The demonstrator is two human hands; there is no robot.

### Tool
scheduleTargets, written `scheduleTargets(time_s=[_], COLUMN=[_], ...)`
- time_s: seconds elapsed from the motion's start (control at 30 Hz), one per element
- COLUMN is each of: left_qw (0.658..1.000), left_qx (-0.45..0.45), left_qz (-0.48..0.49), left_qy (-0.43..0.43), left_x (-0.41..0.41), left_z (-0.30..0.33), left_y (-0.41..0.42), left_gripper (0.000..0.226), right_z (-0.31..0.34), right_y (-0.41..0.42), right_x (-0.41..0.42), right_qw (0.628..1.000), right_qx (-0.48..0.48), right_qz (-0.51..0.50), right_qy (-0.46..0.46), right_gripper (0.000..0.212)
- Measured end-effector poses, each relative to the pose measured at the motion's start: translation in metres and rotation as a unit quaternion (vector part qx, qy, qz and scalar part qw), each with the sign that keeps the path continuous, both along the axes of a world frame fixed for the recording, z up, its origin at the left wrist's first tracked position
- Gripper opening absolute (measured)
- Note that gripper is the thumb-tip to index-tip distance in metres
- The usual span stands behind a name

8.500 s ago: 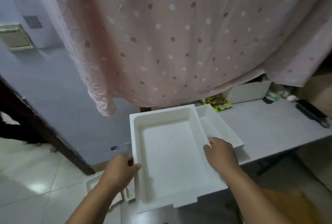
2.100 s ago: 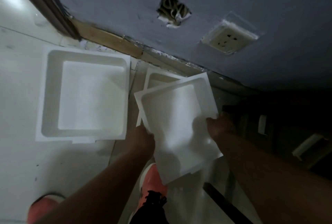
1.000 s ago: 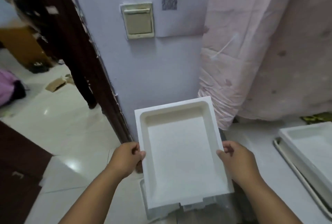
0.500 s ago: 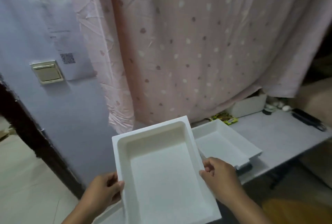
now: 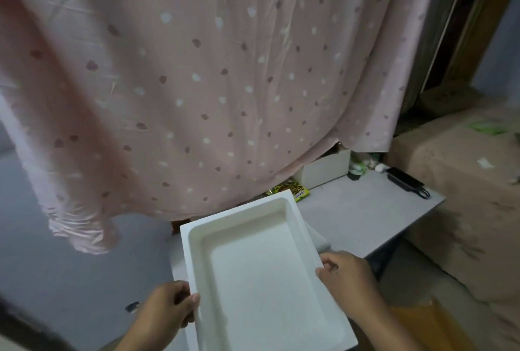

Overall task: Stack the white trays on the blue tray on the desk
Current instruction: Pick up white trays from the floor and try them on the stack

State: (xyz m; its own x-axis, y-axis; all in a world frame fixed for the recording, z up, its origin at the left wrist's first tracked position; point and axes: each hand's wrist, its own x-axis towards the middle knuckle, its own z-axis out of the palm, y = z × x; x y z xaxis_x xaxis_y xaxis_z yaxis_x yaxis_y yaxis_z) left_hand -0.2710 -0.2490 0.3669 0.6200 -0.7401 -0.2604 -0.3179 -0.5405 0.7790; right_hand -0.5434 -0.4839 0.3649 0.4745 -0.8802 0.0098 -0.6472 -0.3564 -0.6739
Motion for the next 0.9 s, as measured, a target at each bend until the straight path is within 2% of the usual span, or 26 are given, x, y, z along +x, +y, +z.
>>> scheduleTargets(time_s=[0.13, 0.17, 0.4, 0.6, 0.73, 0.9], left_qw=[0.999, 0.999, 0.995, 0.995, 0.989, 0.98], left_qx=[-0.017, -0.028, -0.061, -0.006, 0.048, 0.109], left_qz=[0.031, 0.041, 0.074, 0.087, 0.119, 0.161], left_qy=[-0.005, -0.008, -0.025, -0.056, -0.079, -0.052], left_x=[0.021, 0.028, 0.065, 0.064, 0.064, 0.061], left_z=[0.007, 0.008, -0.007, -0.022, -0.034, -0.051], left_y=[-0.041, -0.052, -0.129, -0.174, -0.2, -0.227], left_gripper=[0.03, 0.031, 0.038, 0.035, 0.036, 0.033], right_z=[0.008, 0.01, 0.007, -0.009, -0.032, -0.056], right_y=[-0.043, -0.053, -0.129, -0.178, -0.211, -0.254], right_x=[0.031, 0.041, 0.086, 0.103, 0.123, 0.149], right_qw=[1.0, 1.0, 1.0, 0.999, 0.997, 0.99], right_qx=[-0.017, -0.023, -0.018, -0.006, 0.0, 0.003], right_qz=[0.003, 0.005, -0.001, -0.004, 0.018, 0.072], right_qy=[0.001, 0.004, 0.017, 0.05, 0.07, 0.122], right_gripper=[0.021, 0.028, 0.021, 0.021, 0.038, 0.041])
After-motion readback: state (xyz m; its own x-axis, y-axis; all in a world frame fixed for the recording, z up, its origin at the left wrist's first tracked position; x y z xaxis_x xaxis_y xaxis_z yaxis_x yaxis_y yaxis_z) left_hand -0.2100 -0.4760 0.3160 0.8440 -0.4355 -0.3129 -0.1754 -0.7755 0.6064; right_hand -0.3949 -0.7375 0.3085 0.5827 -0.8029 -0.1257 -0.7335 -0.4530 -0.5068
